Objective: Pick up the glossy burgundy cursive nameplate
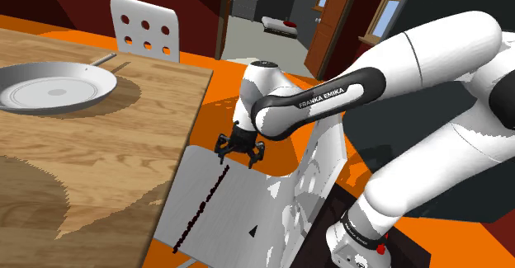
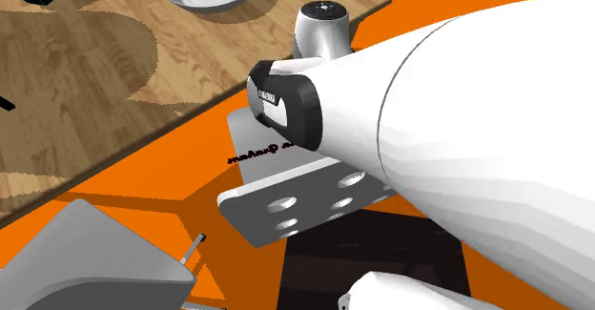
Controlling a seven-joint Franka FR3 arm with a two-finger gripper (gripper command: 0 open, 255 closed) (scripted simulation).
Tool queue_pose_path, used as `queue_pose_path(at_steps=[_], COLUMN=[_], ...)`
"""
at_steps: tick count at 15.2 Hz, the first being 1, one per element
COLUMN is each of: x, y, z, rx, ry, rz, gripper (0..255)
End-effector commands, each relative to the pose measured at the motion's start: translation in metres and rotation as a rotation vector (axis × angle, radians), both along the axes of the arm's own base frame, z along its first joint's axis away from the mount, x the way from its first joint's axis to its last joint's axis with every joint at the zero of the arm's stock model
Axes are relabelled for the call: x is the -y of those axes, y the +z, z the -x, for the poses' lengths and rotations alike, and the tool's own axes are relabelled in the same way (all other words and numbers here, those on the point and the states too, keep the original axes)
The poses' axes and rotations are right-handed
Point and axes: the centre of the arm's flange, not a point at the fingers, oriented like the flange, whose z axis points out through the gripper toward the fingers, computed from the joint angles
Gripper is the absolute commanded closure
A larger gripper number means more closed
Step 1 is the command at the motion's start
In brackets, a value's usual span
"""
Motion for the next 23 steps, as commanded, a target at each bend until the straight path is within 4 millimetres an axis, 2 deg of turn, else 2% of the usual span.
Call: queue_pose_path(at_steps=[1,9,16,19,20,23], x=[-0.010,-0.051,-0.051,-0.051,-0.051,-0.051], y=[-0.033,-0.119,-0.156,-0.159,-0.159,-0.159], z=[-0.005,-0.047,-0.047,-0.047,-0.047,-0.047], rx=[-0.047,-0.100,-0.100,-0.100,-0.100,-0.100], ry=[-0.071,-0.332,-0.332,-0.332,-0.332,-0.332], rz=[-0.002,-0.038,-0.038,-0.038,-0.038,-0.038], gripper=[0,0,0,0,255,255])
